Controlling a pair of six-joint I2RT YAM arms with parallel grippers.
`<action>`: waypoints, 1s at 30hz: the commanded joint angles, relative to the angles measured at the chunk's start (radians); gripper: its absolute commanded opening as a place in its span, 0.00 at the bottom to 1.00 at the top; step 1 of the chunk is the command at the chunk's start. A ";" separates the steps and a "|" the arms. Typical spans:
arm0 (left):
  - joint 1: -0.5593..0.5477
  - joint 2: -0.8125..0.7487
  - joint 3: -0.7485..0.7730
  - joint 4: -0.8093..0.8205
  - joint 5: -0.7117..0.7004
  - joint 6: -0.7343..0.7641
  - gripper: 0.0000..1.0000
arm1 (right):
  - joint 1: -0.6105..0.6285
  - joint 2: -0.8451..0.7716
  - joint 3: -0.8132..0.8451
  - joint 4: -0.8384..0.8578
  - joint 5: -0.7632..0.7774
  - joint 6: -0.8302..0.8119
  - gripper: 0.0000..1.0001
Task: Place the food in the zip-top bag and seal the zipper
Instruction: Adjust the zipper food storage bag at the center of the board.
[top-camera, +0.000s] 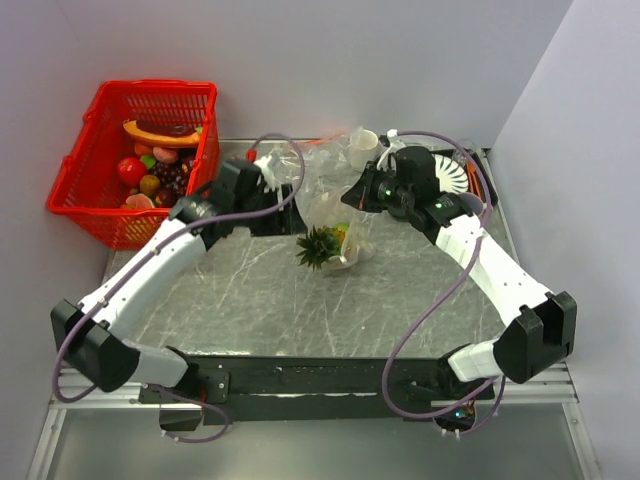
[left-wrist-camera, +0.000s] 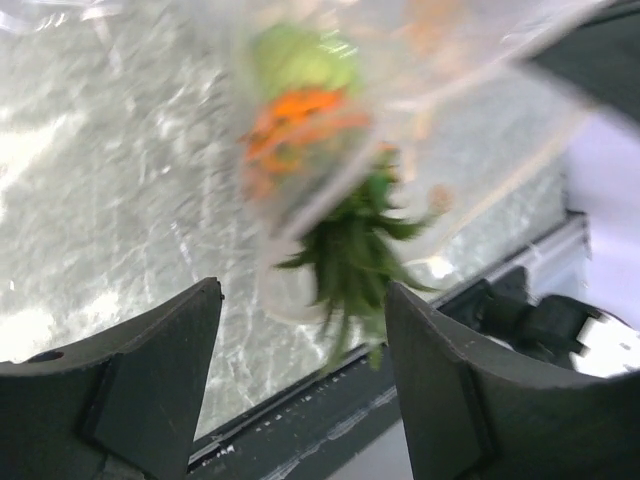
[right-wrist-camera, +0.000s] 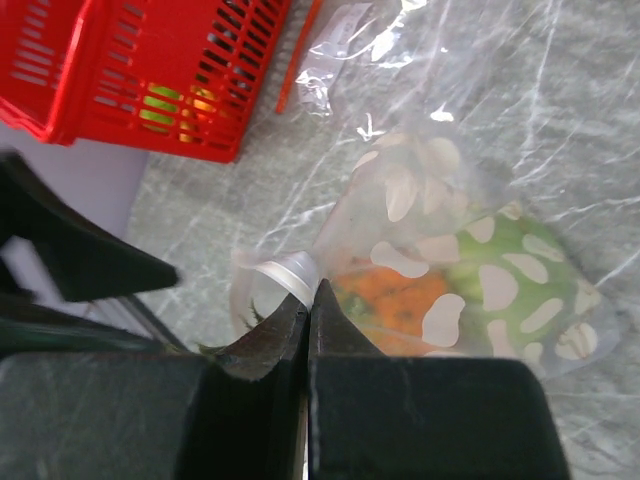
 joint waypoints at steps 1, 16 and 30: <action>-0.028 -0.072 -0.143 0.187 -0.167 -0.086 0.71 | -0.015 0.004 0.035 0.071 -0.103 0.077 0.00; -0.032 -0.177 -0.328 0.329 -0.170 -0.154 0.72 | -0.013 0.021 0.028 0.090 -0.131 0.098 0.00; -0.035 -0.020 -0.208 0.384 -0.084 -0.103 0.72 | -0.013 0.029 0.046 0.077 -0.150 0.100 0.00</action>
